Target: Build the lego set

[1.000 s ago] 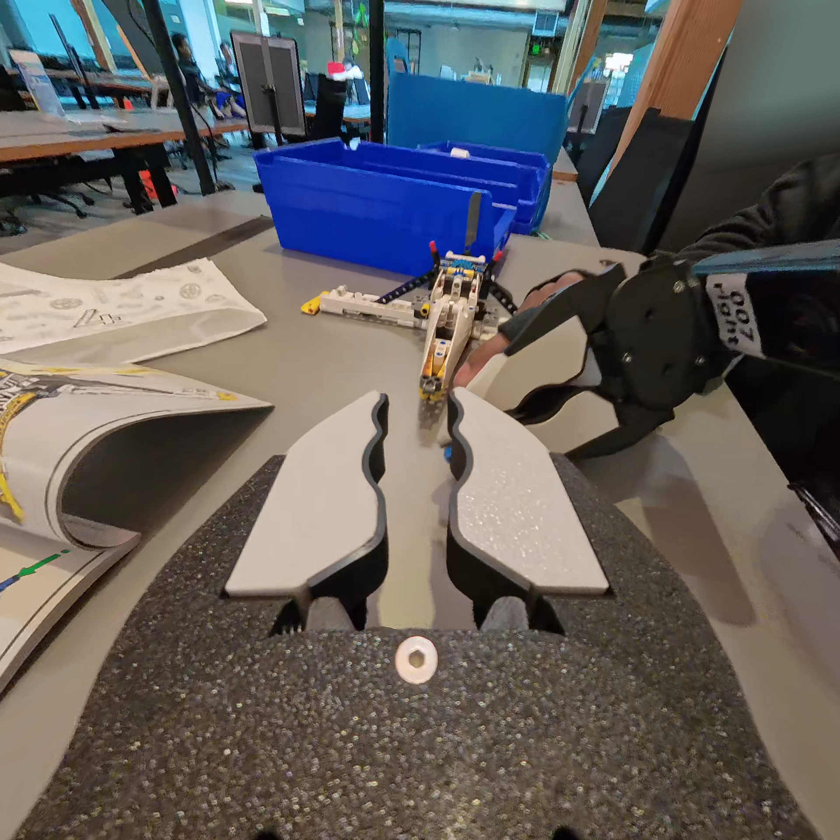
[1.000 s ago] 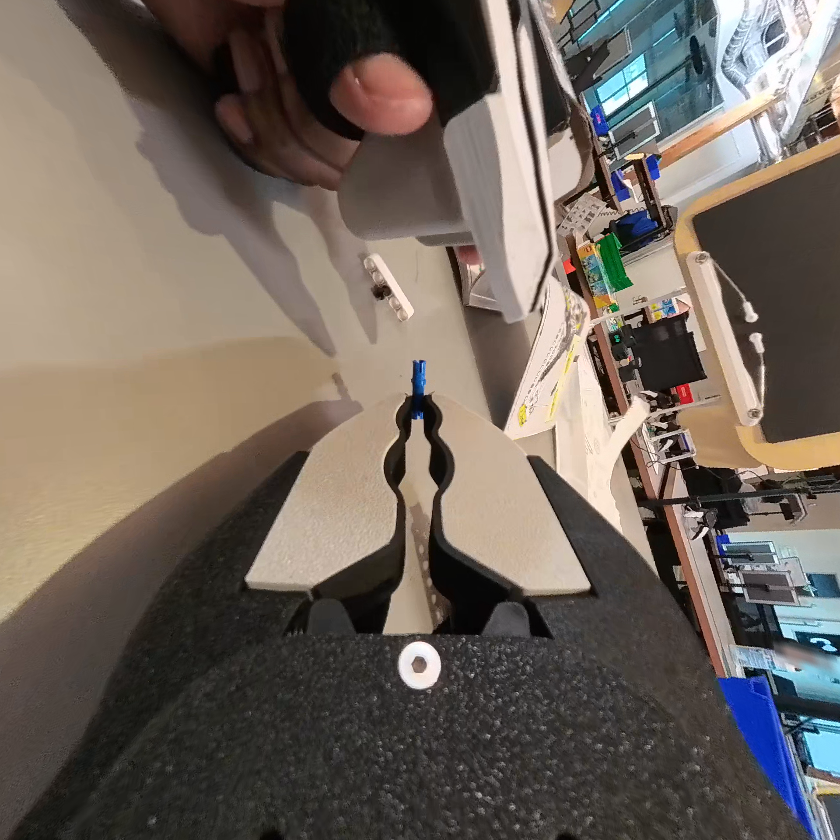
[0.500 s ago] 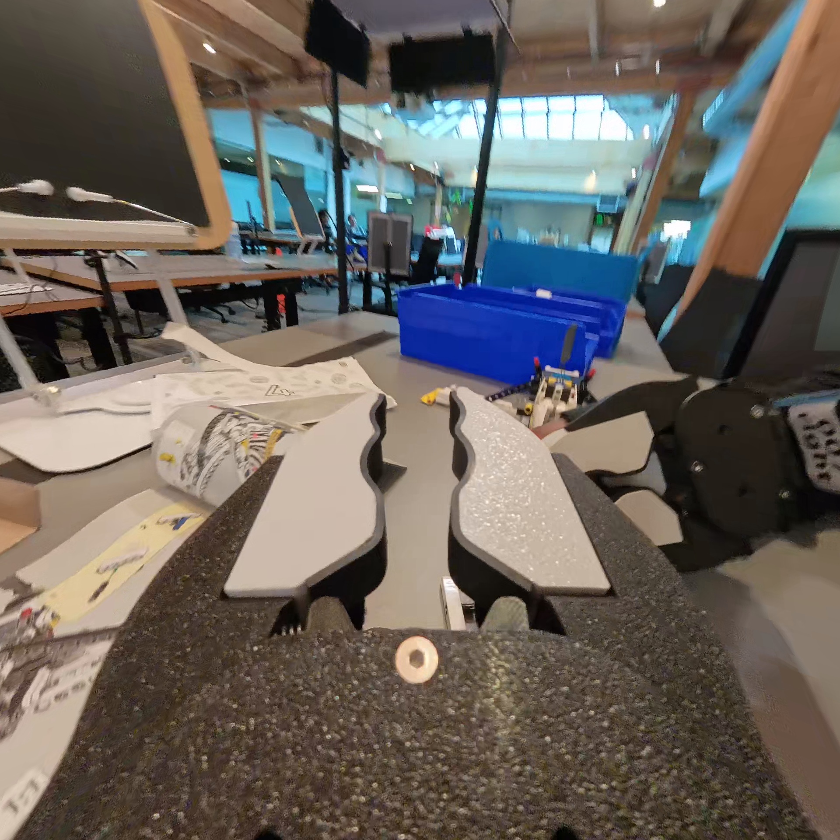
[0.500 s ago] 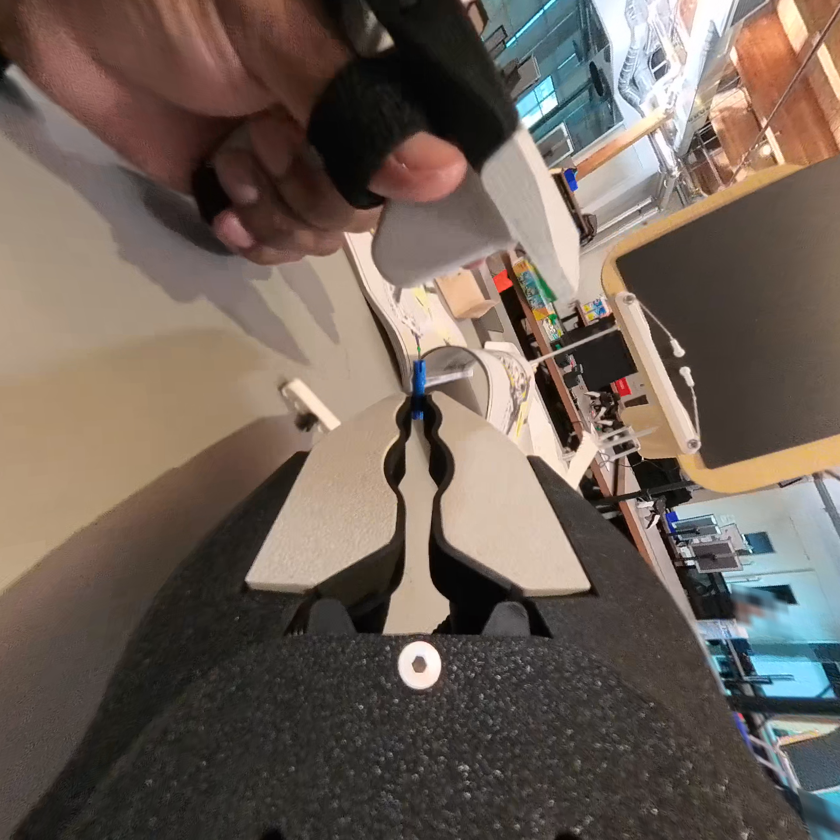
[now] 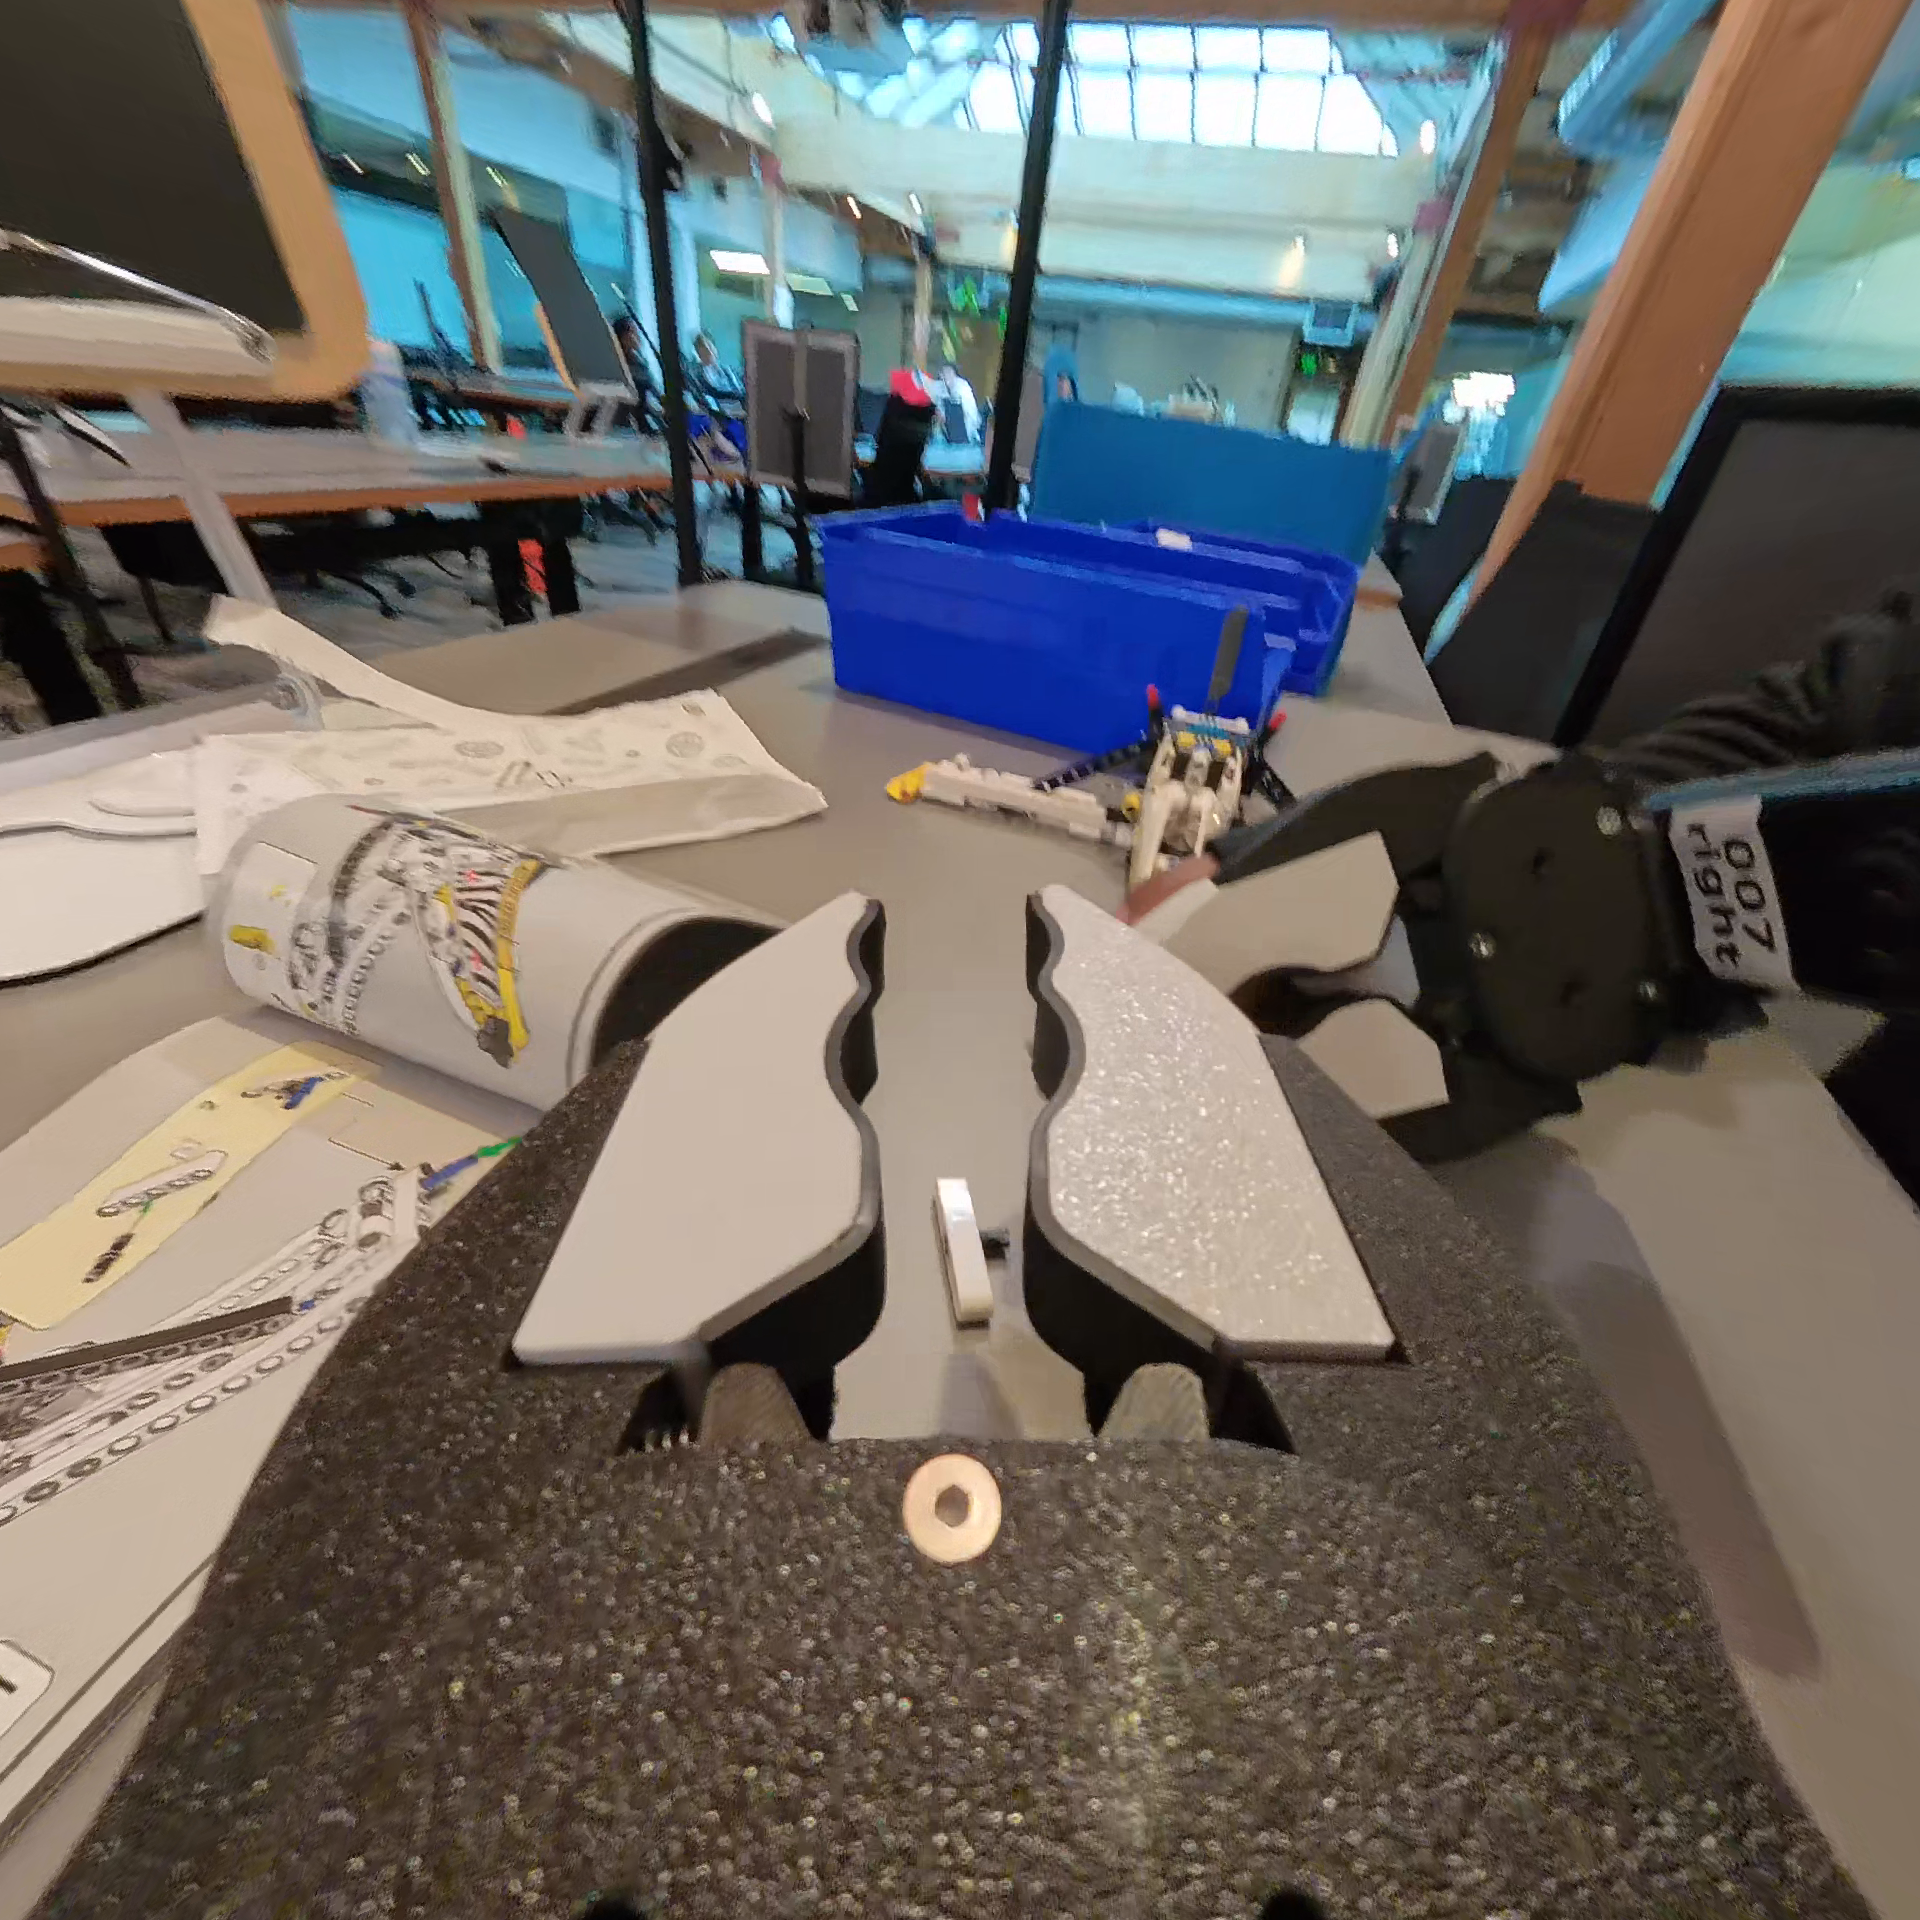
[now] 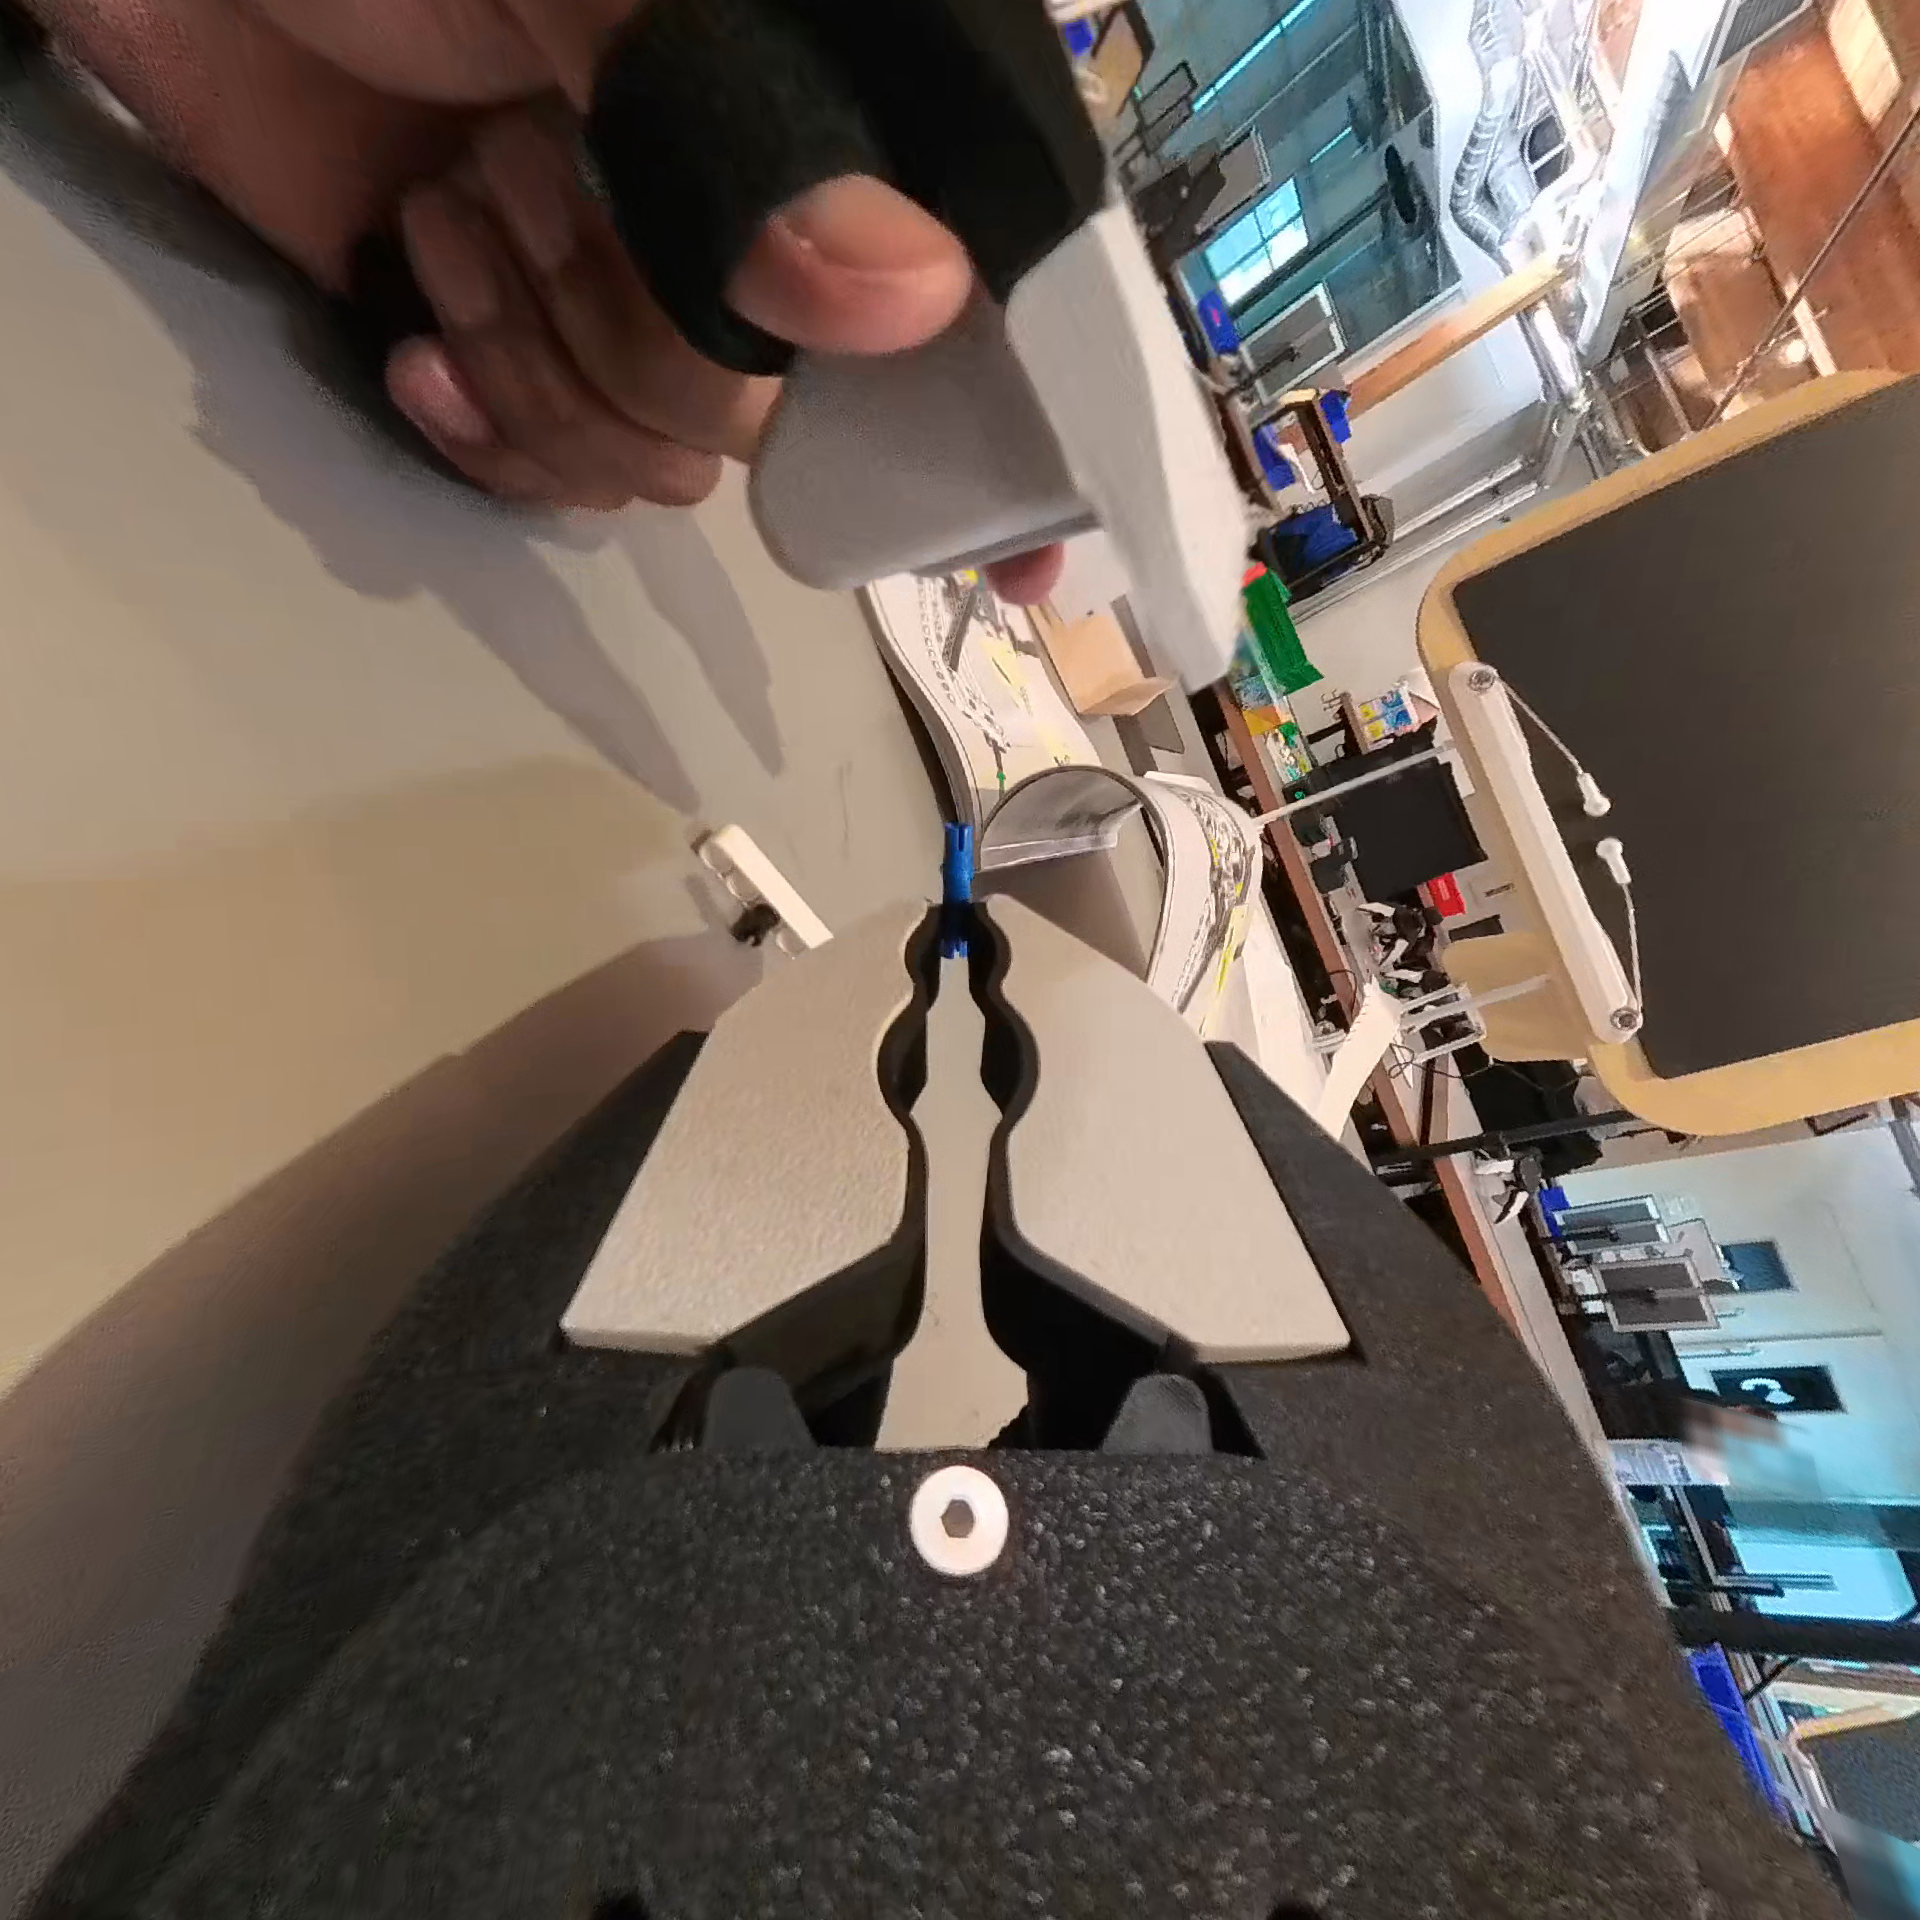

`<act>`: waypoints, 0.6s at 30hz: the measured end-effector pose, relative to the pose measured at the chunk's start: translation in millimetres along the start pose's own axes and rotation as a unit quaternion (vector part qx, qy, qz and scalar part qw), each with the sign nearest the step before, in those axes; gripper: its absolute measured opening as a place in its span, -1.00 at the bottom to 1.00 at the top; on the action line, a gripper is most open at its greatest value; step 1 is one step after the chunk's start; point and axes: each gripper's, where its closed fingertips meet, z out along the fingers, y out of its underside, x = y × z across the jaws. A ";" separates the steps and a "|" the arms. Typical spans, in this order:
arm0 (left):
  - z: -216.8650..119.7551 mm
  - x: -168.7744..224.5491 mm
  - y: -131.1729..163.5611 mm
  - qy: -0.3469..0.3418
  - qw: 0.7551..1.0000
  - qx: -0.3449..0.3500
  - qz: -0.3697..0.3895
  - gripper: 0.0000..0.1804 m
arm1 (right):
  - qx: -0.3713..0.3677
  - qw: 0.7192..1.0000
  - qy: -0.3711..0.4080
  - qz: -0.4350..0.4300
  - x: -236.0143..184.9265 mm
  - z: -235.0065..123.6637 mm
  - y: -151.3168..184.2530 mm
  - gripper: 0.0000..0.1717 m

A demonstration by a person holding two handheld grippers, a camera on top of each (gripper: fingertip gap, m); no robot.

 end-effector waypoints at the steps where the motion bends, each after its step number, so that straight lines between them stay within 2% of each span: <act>1: 1.1 2.9 5.7 0.007 1.000 -0.022 0.005 -0.72 | 0.000 1.000 0.000 -0.003 0.1 -0.3 0.6 -0.95; 4: 4.9 9.9 18.8 0.022 0.997 -0.071 0.026 -0.72 | -0.003 1.000 -0.001 -0.024 -2.9 -0.4 2.8 -0.95; 10: 7.4 18.2 33.8 0.041 0.991 -0.124 0.042 -0.76 | -0.006 0.999 0.003 -0.031 -1.4 -1.2 6.1 -0.95; 18: 9.2 25.7 45.5 0.052 0.983 -0.162 0.074 -0.80 | -0.006 1.000 0.005 -0.026 1.3 -1.1 7.6 -0.95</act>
